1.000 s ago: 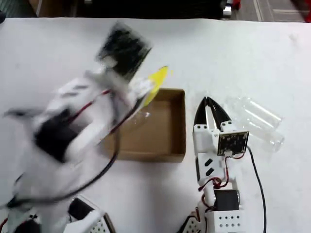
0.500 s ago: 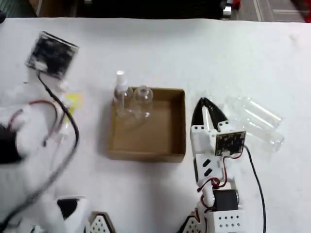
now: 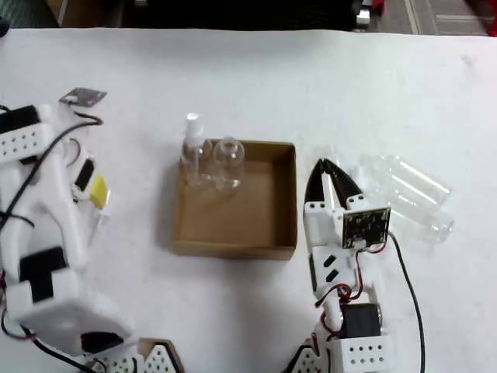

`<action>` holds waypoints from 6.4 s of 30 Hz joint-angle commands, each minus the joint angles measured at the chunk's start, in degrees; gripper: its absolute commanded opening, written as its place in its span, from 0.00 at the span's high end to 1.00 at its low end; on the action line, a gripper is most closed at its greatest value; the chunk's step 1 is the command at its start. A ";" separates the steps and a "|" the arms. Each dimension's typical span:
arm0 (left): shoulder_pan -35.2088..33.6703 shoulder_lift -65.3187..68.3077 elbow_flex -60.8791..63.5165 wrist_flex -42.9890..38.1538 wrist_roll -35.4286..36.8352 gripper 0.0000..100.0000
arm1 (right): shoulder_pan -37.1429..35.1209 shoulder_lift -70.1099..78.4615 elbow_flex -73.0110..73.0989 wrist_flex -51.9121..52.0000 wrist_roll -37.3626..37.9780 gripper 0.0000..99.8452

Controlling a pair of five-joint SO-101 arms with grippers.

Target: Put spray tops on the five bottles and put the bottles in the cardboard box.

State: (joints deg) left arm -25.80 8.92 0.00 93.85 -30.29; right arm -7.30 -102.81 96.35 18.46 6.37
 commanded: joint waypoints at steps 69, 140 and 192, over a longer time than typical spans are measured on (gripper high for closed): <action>4.26 28.00 -13.36 -7.74 7.12 0.98 | -4.00 0.04 0.53 1.54 4.13 0.99; 38.55 -81.19 8.97 -12.84 23.74 0.98 | -4.09 -0.40 0.53 1.27 4.13 0.99; 39.60 -79.78 13.98 -17.85 24.18 0.98 | -5.05 -0.40 -5.63 6.20 3.60 0.99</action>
State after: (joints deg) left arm 12.88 -71.87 13.80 79.69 -6.99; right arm -10.81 -102.81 94.86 21.54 9.80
